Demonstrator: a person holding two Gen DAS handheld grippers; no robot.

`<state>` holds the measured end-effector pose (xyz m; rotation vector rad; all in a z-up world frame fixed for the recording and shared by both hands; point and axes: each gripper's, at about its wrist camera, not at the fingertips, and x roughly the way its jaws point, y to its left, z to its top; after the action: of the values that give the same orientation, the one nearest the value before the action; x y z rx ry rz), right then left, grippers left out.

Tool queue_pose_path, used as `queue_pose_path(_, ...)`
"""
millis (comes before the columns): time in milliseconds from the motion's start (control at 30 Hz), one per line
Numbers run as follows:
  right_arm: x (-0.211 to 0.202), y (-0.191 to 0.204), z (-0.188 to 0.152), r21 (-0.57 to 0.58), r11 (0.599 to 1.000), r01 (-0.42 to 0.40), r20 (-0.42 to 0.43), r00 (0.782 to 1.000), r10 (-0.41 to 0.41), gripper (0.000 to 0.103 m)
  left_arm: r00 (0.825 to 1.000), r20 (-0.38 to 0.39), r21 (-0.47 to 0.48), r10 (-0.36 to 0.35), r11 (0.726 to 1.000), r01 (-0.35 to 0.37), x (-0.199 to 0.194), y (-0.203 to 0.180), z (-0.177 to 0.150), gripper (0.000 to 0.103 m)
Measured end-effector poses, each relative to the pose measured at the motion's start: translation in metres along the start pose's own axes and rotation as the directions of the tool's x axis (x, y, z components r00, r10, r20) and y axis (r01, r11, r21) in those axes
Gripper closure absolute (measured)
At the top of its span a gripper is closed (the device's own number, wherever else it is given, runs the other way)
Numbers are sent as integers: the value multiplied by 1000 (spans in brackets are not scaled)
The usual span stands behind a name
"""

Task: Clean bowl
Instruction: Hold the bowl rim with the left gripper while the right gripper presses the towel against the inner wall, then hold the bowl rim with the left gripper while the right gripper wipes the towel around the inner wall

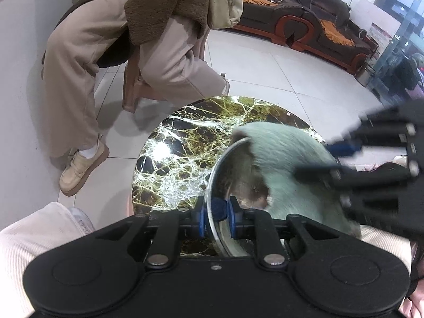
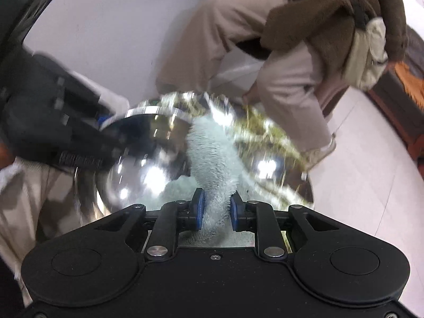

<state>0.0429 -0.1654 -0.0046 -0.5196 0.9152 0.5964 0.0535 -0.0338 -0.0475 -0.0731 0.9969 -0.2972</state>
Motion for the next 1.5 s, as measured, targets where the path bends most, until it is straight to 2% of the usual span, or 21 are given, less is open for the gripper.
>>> queue_pose_path(100, 7, -7, 2, 44, 999, -19, 19, 1000, 19, 84, 1000, 3, -4, 2, 1000, -2, 0, 0, -2, 87)
queue_pose_path(233, 8, -17, -26, 198, 978, -60, 19, 998, 58, 84, 1000, 14, -13, -2, 1000, 3, 0, 1, -5, 87)
queue_pose_path(300, 3, -19, -39, 290, 953, -84, 35, 996, 77, 84, 1000, 19, -27, -7, 1000, 8, 0, 2, -6, 87)
queue_pose_path(333, -2, -20, -50, 374, 920, -118, 57, 993, 105, 83, 1000, 21, -27, -7, 1000, 8, 0, 2, -7, 87)
queue_pose_path(400, -6, -18, -60, 447, 885, -134, 82, 991, 109, 80, 1000, 31, -33, -6, 999, 7, 0, 1, -8, 87)
queue_pose_path(433, -7, -16, -62, 458, 879, -129, 90, 991, 98, 79, 999, 37, -40, -8, 999, 10, 0, 1, -8, 87)
queue_pose_path(700, -4, -22, -61, 452, 884, -116, 99, 992, 80, 80, 995, 102, -56, -23, 998, 29, -5, 0, 14, 89)
queue_pose_path(900, -1, -27, -58, 434, 894, -110, 102, 992, 72, 88, 998, 61, -71, -23, 997, 28, -8, 3, 6, 96)
queue_pose_path(1033, 6, -28, -38, 312, 942, -124, 81, 991, 104, 89, 999, 31, -58, -22, 998, 24, -17, 4, -8, 93)
queue_pose_path(1133, 8, -24, -28, 222, 969, -108, 51, 994, 100, 88, 998, 47, -38, -31, 999, 33, -16, 7, 4, 93)
queue_pose_path(1300, 9, -20, -20, 163, 981, -102, 29, 995, 99, 88, 997, 30, 7, -65, 998, 65, 1, 8, 18, 91)
queue_pose_path(1400, 14, -21, -11, 125, 985, -115, 37, 993, 111, 87, 997, 28, -22, -66, 998, 66, -5, 11, 12, 94)
queue_pose_path(1500, 16, -15, 2, 26, 993, -113, 46, 993, 112, 82, 998, 26, -66, -53, 996, 55, -11, 14, 4, 94)
